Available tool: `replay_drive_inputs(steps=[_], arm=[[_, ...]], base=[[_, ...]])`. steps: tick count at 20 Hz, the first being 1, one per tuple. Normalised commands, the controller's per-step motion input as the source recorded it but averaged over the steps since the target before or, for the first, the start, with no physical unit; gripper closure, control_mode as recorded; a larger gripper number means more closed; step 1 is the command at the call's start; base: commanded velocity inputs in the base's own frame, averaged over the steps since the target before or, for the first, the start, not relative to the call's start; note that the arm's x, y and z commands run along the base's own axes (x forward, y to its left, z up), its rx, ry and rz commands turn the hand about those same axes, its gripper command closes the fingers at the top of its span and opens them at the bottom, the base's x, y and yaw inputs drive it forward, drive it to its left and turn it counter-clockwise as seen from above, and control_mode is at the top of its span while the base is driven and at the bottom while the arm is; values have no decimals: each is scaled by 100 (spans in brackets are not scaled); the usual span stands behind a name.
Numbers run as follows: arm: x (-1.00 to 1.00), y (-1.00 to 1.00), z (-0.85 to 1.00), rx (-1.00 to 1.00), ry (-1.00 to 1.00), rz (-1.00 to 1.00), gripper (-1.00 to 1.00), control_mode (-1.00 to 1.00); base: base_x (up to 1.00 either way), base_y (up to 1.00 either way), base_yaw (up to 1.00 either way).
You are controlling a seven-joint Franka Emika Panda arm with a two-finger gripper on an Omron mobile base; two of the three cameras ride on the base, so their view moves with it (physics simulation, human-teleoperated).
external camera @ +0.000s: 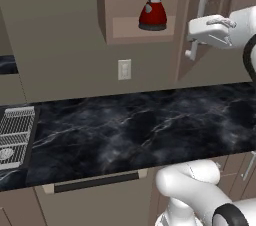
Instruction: Open the cabinet, pick the kettle from the cabinet, and place it in the sink.
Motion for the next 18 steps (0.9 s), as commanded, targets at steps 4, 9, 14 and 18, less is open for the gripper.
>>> replay_drive_inputs(steps=[4, 9, 14, 18], arm=[[-37, -31, 0, 1, 4, 6, 100, -100], [-30, -28, 0, 0, 8, 3, -100, -100], [-13, -15, -8, 0, 11, 0, -100, -100], [-6, -16, -10, 0, 1, 0, -100, -100]], base=[[0, 0, 0], [0, 0, 0], [0, 0, 0], [0, 0, 0]])
